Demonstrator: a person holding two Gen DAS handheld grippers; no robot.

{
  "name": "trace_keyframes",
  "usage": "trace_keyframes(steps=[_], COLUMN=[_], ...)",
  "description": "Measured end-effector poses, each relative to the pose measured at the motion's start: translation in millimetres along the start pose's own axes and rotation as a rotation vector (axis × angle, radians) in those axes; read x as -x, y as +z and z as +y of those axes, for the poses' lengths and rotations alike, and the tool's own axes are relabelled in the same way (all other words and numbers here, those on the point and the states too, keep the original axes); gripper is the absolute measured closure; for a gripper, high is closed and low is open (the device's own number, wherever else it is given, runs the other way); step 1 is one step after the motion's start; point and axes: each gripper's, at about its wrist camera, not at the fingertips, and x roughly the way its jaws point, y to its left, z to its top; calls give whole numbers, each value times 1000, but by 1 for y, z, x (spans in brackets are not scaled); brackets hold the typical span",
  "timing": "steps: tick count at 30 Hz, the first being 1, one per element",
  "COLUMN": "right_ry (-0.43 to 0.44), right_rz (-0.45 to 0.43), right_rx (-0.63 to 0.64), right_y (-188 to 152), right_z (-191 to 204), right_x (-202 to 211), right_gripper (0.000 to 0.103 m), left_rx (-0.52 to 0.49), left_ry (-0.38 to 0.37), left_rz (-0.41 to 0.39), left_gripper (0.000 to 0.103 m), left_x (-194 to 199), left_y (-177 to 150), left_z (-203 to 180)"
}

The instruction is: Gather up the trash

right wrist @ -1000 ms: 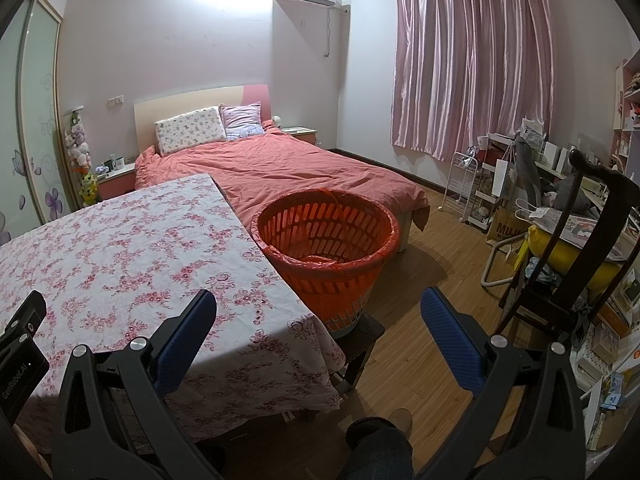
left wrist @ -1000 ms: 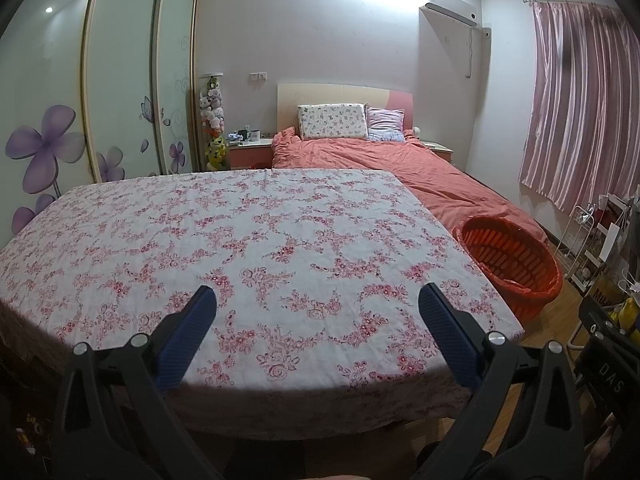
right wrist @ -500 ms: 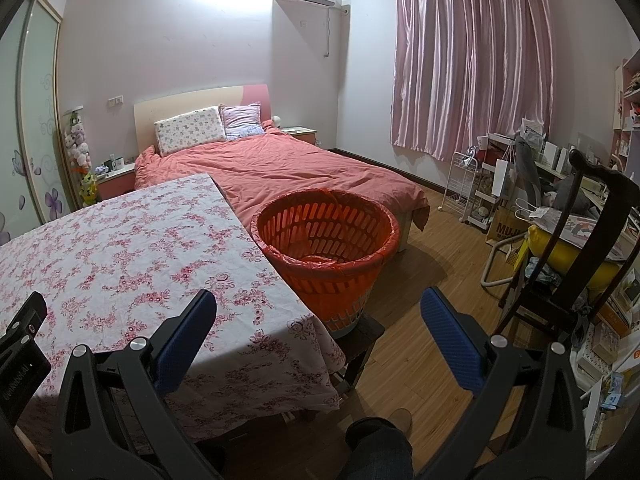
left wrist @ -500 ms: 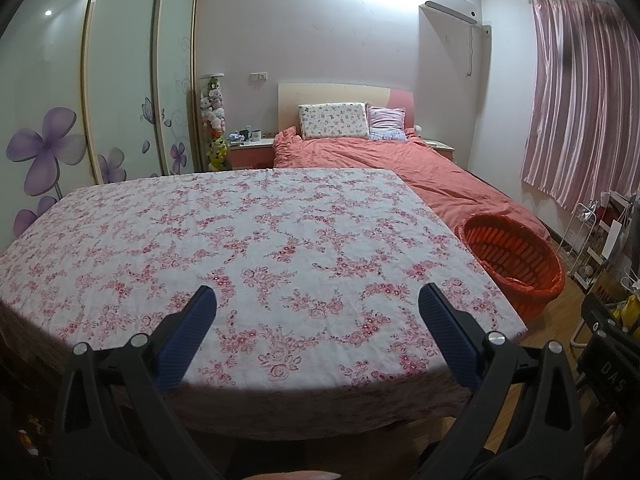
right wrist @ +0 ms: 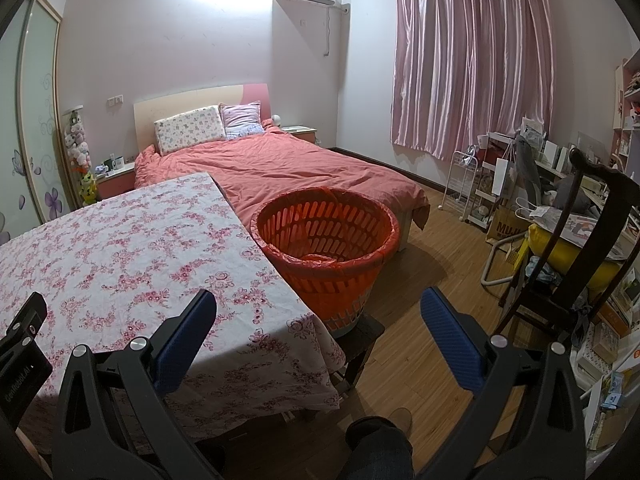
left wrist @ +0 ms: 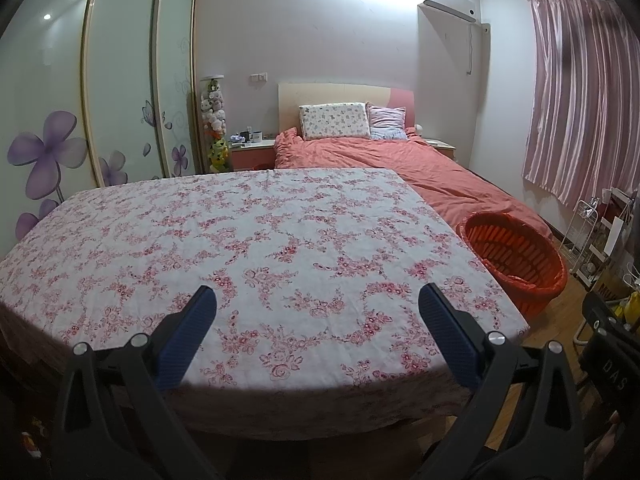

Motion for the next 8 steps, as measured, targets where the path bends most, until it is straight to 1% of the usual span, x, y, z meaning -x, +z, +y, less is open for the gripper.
trace_keyframes(steps=[8], right_ry=[0], right_rz=[0], right_rx=[1], right_y=[0], right_z=[0], right_x=[0], right_gripper=[2], left_rx=[0], left_ry=[0], left_rz=[8], left_gripper=[4], left_x=[2], left_y=[-2], left_z=[3])
